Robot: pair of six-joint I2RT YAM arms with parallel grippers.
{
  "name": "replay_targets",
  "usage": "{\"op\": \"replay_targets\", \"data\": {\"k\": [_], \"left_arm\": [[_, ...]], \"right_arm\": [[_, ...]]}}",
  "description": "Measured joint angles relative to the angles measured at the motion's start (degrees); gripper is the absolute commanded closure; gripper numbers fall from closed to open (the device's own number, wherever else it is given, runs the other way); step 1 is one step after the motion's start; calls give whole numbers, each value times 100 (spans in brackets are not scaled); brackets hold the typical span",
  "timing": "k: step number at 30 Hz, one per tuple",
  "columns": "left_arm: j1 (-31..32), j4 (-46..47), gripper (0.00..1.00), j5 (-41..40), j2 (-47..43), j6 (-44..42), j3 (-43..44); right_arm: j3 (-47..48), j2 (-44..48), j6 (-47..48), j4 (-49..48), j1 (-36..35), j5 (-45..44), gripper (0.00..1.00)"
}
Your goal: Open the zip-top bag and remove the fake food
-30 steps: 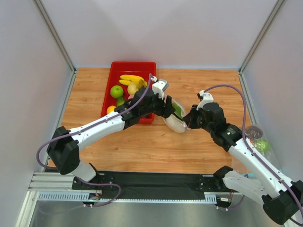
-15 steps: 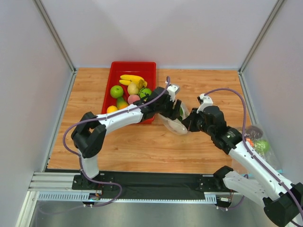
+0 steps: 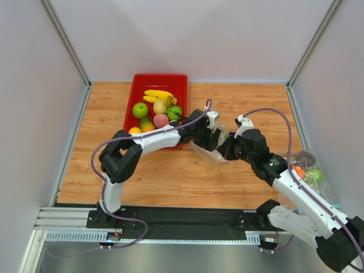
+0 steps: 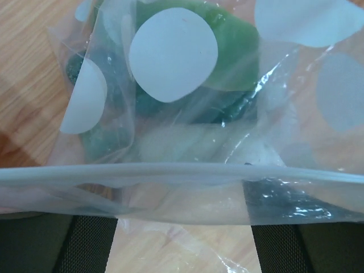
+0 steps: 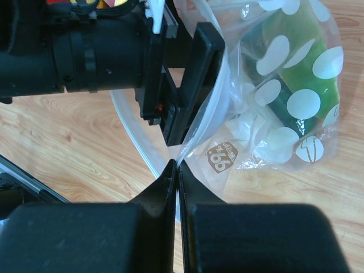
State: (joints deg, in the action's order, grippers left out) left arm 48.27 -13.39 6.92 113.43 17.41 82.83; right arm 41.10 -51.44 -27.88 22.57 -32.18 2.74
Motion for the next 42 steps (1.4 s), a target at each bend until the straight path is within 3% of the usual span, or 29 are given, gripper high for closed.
{"op": "replay_targets", "data": {"k": [27, 32, 33, 34, 36, 42], "left_arm": [[-24, 435, 7, 918, 1180, 1021, 876], [-24, 378, 17, 1040, 1344, 1047, 1062], [-24, 376, 21, 1036, 1355, 1051, 1067], [-24, 374, 32, 1038, 1362, 1062, 1067], [-31, 372, 46, 1043, 1368, 1080, 1069], [-37, 369, 60, 1086, 1360, 1062, 1054]], "right_arm": [[-378, 48, 11, -413, 20, 249, 100], [-378, 107, 26, -420, 26, 251, 100], [-378, 107, 26, -420, 26, 260, 100], [-378, 109, 26, -420, 26, 280, 100], [-378, 122, 28, -417, 22, 332, 100], [-378, 197, 33, -404, 11, 393, 100]]}}
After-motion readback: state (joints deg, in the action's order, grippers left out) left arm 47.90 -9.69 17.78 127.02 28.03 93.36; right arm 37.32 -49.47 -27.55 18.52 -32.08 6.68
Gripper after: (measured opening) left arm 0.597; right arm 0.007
